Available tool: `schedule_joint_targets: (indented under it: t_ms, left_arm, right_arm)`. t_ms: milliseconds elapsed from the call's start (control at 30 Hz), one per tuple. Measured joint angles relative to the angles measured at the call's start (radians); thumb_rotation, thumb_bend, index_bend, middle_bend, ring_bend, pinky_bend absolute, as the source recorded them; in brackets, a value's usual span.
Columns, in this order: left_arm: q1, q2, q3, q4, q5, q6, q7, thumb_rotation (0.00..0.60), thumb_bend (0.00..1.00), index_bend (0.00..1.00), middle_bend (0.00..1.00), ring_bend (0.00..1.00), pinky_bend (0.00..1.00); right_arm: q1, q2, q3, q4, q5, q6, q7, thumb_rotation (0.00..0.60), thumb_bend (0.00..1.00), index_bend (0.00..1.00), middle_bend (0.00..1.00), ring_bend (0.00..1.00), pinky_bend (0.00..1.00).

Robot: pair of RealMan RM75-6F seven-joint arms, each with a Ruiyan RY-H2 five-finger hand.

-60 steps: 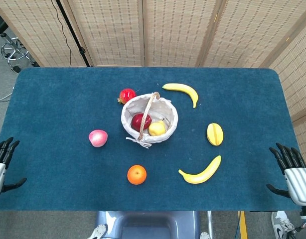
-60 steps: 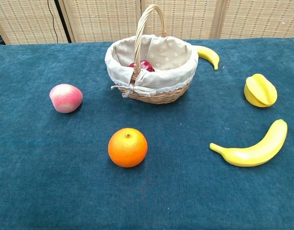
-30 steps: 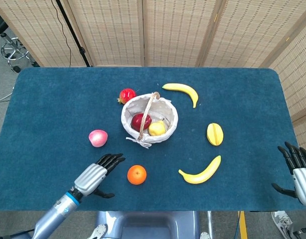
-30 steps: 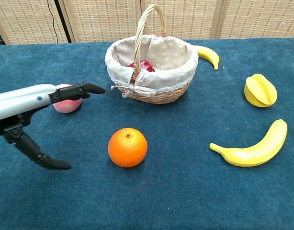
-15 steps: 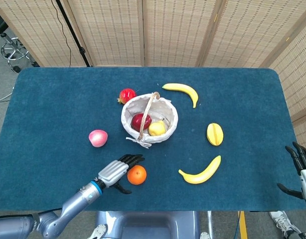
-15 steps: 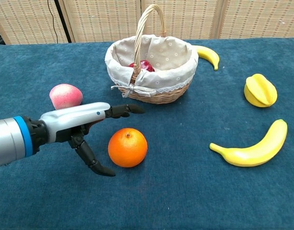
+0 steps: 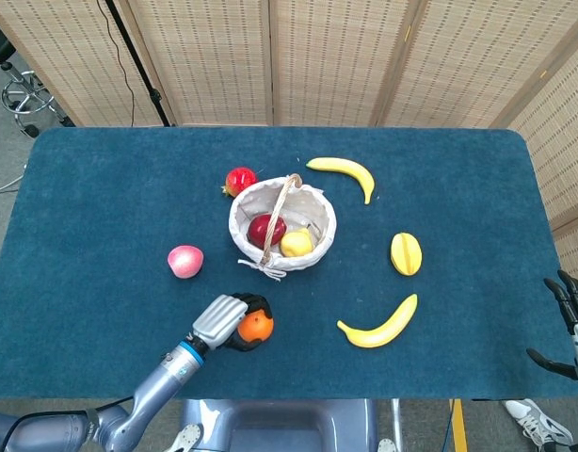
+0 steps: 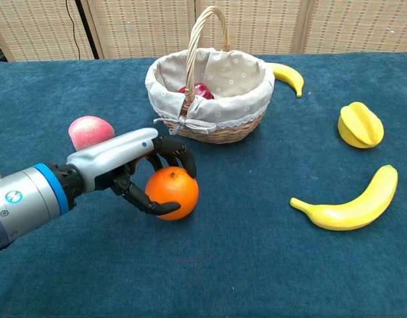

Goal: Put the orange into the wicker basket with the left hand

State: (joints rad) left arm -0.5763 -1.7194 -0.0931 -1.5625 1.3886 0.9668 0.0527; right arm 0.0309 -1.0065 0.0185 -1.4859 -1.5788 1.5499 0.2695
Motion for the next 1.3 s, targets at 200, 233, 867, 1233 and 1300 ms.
schedule_joint_targets:
  t_ms: [200, 233, 867, 1233, 1300]
  left_arm:
    - [0.017, 0.034, -0.004, -0.028, 0.013, 0.047, 0.014, 0.6, 0.51, 0.6, 0.52, 0.47, 0.49]
    - [0.022, 0.053, -0.006, -0.042, 0.017, 0.063, 0.029, 0.6, 0.51, 0.6, 0.52, 0.47, 0.49]
    - [0.127, 0.407, -0.138, -0.221, -0.098, 0.282, -0.03, 0.6, 0.51, 0.6, 0.52, 0.47, 0.49]
    - [-0.019, 0.363, -0.293, -0.146, -0.381, 0.059, -0.162, 0.6, 0.51, 0.6, 0.52, 0.47, 0.49]
    - [-0.051, 0.346, -0.313, -0.132, -0.416, 0.032, -0.163, 0.6, 0.51, 0.6, 0.52, 0.47, 0.49]
  right_arm:
    - [-0.002, 0.003, 0.0, -0.001, -0.001, 0.001, 0.005, 0.6, 0.0, 0.0, 0.0, 0.0, 0.0]
    - [-0.002, 0.003, 0.0, 0.0, 0.0, -0.002, 0.006, 0.6, 0.0, 0.0, 0.0, 0.0, 0.0]
    - [0.007, -0.016, -0.007, 0.002, -0.006, -0.029, -0.011, 0.6, 0.0, 0.0, 0.0, 0.0, 0.0]
    - [0.004, -0.019, -0.012, 0.01, -0.002, -0.036, -0.009, 0.6, 0.0, 0.0, 0.0, 0.0, 0.0]
    - [0.003, -0.021, -0.013, 0.013, -0.001, -0.038, -0.007, 0.6, 0.0, 0.0, 0.0, 0.0, 0.0]
